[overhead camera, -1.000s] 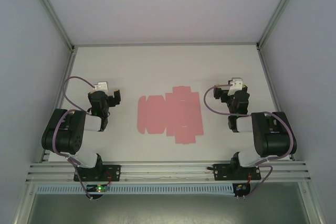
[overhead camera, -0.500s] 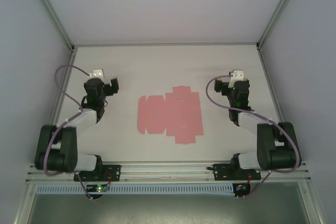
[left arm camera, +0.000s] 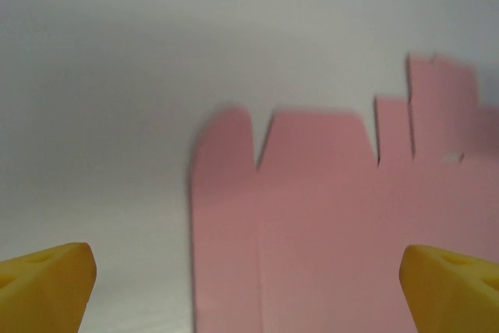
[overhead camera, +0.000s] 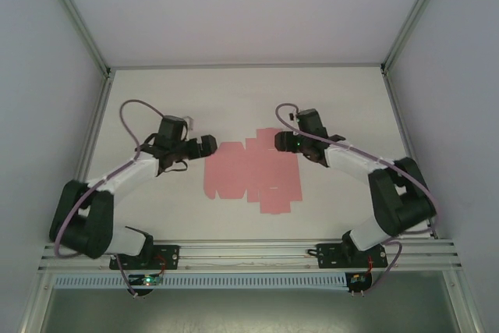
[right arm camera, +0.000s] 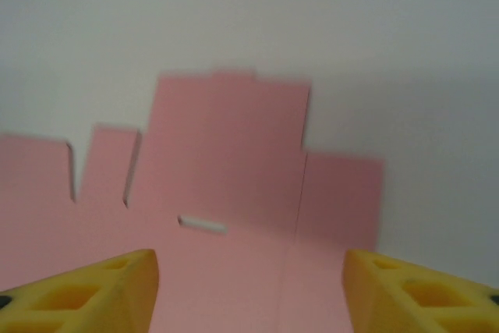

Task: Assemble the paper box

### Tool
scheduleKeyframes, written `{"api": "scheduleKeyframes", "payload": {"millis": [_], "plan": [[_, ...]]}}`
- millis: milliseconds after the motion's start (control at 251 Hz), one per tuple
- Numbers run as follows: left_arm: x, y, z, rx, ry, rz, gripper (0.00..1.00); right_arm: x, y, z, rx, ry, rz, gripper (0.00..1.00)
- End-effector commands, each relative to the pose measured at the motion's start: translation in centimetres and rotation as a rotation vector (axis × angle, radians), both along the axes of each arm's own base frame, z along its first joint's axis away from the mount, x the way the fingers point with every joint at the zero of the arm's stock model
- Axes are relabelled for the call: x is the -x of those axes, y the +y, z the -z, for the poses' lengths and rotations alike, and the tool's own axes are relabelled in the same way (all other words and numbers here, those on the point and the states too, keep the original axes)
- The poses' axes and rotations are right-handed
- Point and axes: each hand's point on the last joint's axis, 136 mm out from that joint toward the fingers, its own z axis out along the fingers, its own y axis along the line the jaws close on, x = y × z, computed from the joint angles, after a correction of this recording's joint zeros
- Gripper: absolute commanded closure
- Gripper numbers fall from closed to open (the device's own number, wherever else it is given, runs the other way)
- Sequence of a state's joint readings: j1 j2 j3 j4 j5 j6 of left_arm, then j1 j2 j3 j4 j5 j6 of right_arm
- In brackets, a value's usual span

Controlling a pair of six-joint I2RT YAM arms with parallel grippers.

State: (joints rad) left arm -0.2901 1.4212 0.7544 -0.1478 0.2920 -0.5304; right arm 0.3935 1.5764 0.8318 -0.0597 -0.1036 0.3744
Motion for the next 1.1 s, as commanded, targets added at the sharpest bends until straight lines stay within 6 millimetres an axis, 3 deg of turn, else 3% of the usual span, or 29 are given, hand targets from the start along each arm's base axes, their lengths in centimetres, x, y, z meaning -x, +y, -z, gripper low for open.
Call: {"api": "scheduleKeyframes", "payload": {"millis": [0,128,347,531,642,782,858,970,1097], "plan": [[1.4,-2.1,0.8,0.091,0.144,0.032,0.00,0.7,0.5,2.0,-0.039,0.119,0.035,0.42],[1.6,-2.2,2.6,0.088,0.207,0.025,0.00,1.5,1.0,4.5,-0.046,0.188,0.021,0.46],[2.0,-4.0,2.9,0.199,0.221,0.083,0.00,3.5,-2.4,8.3,0.026,0.299,0.156,0.51],[2.1,-4.8,3.4,0.261,0.238,0.085,0.00,6.1,-4.0,12.0,-0.001,0.420,0.249,0.54],[2.4,-5.3,3.9,0.311,0.241,0.098,0.01,6.5,-3.9,12.8,-0.048,0.441,0.264,0.56],[1.8,-6.2,2.3,0.398,0.170,0.116,0.12,6.5,-4.1,12.8,-0.042,0.442,0.265,0.56],[1.4,-6.4,1.0,0.428,0.115,0.118,0.25,6.4,-4.3,12.7,-0.041,0.435,0.264,0.57],[0.9,-6.3,-1.1,0.439,0.024,0.121,0.65,6.0,-4.1,11.7,-0.060,0.397,0.230,0.56],[0.8,-6.3,-3.2,0.421,-0.056,0.163,1.00,4.1,-2.4,7.7,-0.134,0.283,0.105,0.53]]}}
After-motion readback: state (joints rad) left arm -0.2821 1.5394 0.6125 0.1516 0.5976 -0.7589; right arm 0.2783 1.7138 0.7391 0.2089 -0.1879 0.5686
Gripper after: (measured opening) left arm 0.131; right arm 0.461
